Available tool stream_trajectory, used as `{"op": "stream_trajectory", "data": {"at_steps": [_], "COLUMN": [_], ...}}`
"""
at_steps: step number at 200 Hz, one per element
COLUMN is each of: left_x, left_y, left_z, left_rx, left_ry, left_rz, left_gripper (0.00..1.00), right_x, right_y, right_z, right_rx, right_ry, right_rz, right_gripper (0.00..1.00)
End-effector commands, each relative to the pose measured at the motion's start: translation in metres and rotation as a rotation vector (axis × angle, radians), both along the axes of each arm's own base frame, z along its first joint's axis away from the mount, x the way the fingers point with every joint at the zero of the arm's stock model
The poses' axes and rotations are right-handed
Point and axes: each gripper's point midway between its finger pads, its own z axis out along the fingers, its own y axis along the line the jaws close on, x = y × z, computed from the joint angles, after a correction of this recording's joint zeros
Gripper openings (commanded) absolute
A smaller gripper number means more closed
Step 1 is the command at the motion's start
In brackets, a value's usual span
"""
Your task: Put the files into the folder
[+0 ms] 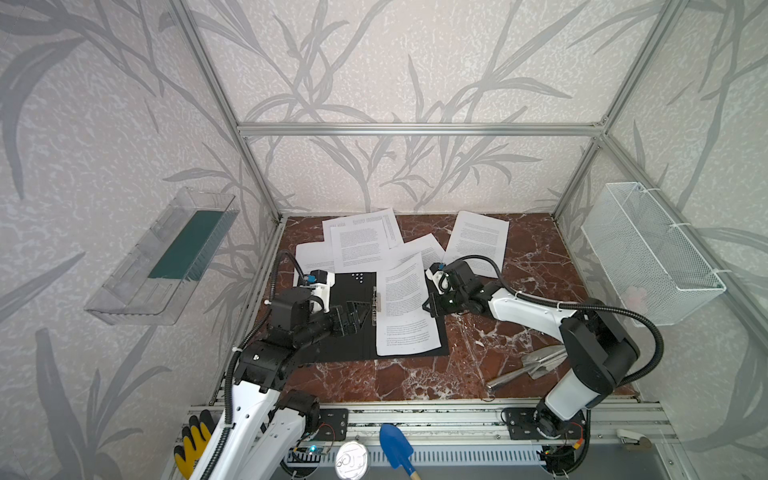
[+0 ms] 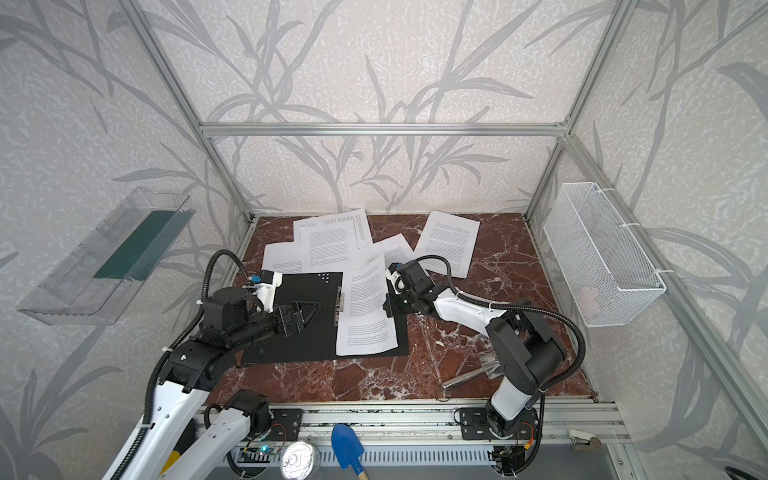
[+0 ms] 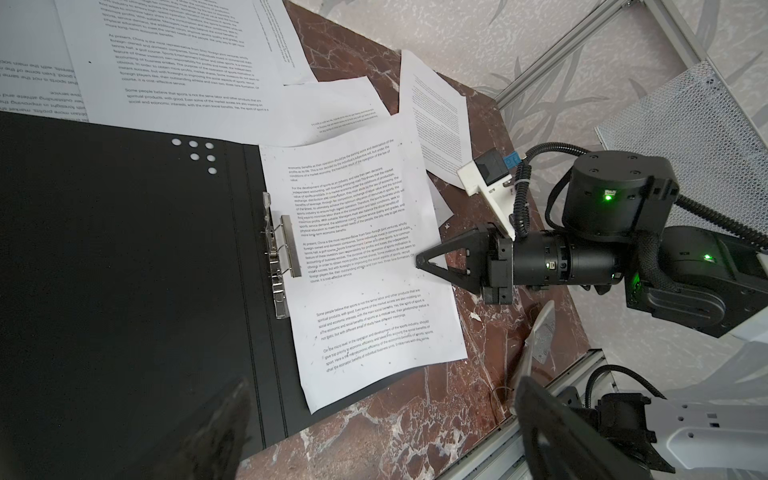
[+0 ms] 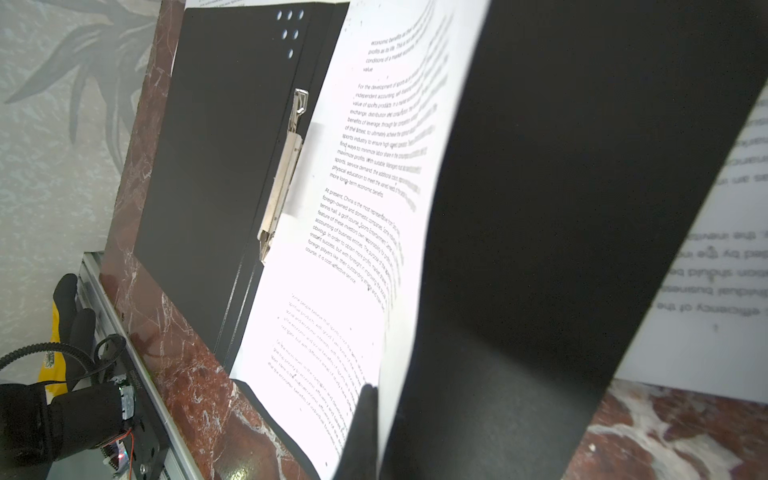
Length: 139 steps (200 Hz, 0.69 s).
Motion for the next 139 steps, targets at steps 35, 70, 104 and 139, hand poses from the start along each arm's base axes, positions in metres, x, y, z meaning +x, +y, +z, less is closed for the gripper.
{"op": "stream_trajectory", "data": {"at_steps": [35, 70, 104, 139], "left_x": [-0.002, -0.0019, -0.0022, -0.0025], "left_y": [0.0014, 0.0016, 0.0016, 0.0015], "left_z": [-0.0052, -0.0042, -0.0042, -0.0034], "left_rx": [0.011, 0.011, 0.011, 0.009], "left_ry": [0.003, -0.002, -0.002, -0.004], "left_rz": [-0.005, -0.004, -0.004, -0.005], "left_gripper": [0.99, 0.99, 0.99, 0.99], "right_x": [-0.0053, -0.0067, -0.0069, -0.0061], "right_y": [-0.0066, -0.0068, -0.0041, 0.0002], "right_z": [0.0037, 0.0053, 0.0039, 0.003], "right_rx": [-0.012, -0.006, 0.005, 0.014], "right_ry": [-0.012, -0.012, -0.005, 0.0], "right_rz": [-0.005, -0.006, -0.003, 0.003], "right_gripper": [0.0, 0.0, 0.0, 0.0]}}
